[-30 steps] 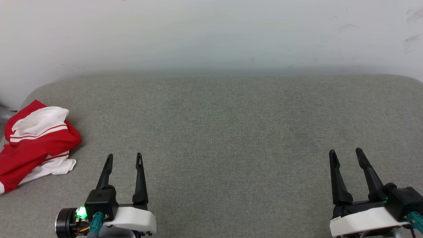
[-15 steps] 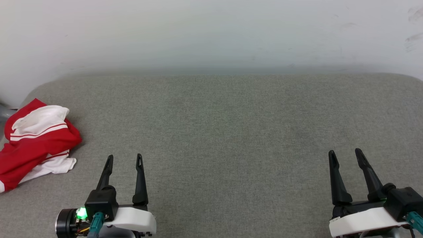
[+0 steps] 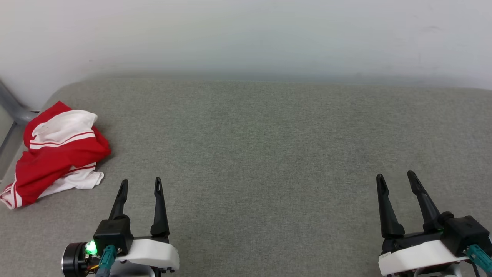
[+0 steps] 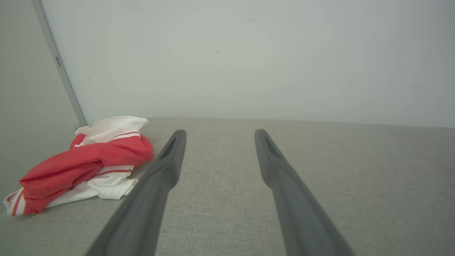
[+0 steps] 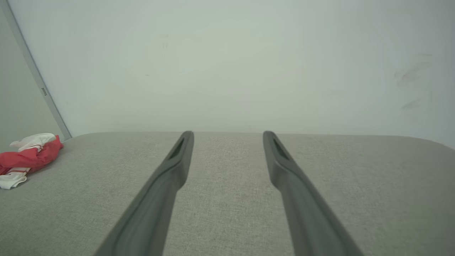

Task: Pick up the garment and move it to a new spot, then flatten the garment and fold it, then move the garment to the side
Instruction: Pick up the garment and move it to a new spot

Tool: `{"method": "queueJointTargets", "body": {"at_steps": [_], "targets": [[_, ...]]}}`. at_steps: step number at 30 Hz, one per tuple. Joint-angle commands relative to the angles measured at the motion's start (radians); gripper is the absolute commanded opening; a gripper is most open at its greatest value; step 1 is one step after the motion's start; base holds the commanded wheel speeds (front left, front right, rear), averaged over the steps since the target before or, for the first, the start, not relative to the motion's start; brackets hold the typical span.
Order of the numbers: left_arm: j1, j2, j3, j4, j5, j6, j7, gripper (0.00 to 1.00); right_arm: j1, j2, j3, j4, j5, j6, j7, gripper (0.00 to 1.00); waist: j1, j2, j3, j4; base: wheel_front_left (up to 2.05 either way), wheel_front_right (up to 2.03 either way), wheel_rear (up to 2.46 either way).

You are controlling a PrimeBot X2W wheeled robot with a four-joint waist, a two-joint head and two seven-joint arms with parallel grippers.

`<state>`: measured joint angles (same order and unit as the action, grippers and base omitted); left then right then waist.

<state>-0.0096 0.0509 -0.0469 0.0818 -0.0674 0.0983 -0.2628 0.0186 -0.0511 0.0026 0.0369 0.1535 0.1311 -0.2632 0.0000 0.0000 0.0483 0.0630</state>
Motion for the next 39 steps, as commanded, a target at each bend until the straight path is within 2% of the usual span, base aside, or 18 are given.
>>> {"method": "queueJointTargets", "body": {"at_steps": [1,30,39], "targets": [[-0.012,-0.001,0.005,-0.003,-0.005,0.004,-0.003,1.00,-0.016,0.002,0.003,-0.003,-0.002,-0.001,-0.002,1.00,0.0000,0.0000,0.008,0.018,0.00,0.00,0.00],[-0.020,-0.001,0.021,0.001,-0.062,0.020,-0.003,1.00,-0.033,0.002,0.032,-0.008,-0.046,-0.001,-0.002,1.00,0.0000,0.0000,0.047,0.338,0.00,0.00,0.00],[-0.007,-0.001,0.030,0.001,-0.077,0.027,-0.003,1.00,-0.035,0.002,0.046,-0.004,-0.053,-0.001,-0.002,1.00,0.0000,0.0000,0.048,0.390,0.00,0.00,0.00]]}}
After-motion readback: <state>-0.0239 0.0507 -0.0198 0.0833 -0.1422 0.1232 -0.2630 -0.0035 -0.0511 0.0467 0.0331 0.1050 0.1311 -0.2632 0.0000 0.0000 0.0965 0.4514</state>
